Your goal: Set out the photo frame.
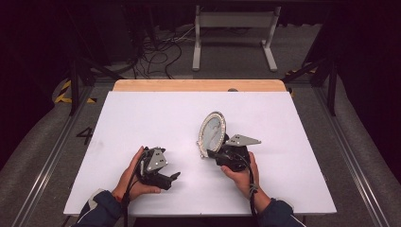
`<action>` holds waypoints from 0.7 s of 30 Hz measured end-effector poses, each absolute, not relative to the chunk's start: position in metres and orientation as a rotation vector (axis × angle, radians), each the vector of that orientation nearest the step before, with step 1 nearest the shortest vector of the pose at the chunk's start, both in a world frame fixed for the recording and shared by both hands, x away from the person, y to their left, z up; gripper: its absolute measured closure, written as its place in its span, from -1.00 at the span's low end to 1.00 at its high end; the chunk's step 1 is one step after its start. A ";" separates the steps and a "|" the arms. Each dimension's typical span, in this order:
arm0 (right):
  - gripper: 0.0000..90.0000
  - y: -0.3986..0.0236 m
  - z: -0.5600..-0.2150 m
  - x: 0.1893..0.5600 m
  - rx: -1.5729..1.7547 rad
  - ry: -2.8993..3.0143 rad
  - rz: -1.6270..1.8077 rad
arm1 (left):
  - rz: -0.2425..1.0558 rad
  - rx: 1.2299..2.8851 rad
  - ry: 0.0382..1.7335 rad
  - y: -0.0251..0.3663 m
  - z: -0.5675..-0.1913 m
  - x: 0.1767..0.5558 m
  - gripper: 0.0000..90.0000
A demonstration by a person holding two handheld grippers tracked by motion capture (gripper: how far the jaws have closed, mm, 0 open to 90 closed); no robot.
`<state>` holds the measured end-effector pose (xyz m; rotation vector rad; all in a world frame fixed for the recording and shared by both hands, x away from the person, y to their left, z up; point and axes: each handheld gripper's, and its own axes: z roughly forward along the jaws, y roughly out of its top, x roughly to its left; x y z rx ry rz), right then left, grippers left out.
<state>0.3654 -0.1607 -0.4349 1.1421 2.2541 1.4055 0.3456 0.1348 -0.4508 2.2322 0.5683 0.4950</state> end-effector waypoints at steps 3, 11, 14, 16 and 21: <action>0.56 -0.161 -0.434 0.365 1.125 2.251 1.393 | 0.488 2.212 0.570 0.136 -0.449 0.346 -0.87; 0.36 -0.154 -0.437 0.367 1.103 2.225 1.354 | 0.488 2.201 0.579 0.139 -0.446 0.346 -0.87; 0.26 -0.149 -0.441 0.369 1.106 2.221 1.351 | 0.491 2.202 0.579 0.138 -0.446 0.345 -0.87; 0.19 -0.146 -0.442 0.369 1.106 2.206 1.365 | 0.492 2.209 0.573 0.137 -0.447 0.345 -0.87; 0.30 -0.138 -0.447 0.369 1.125 2.128 1.359 | 0.489 2.217 0.568 0.135 -0.448 0.345 -0.86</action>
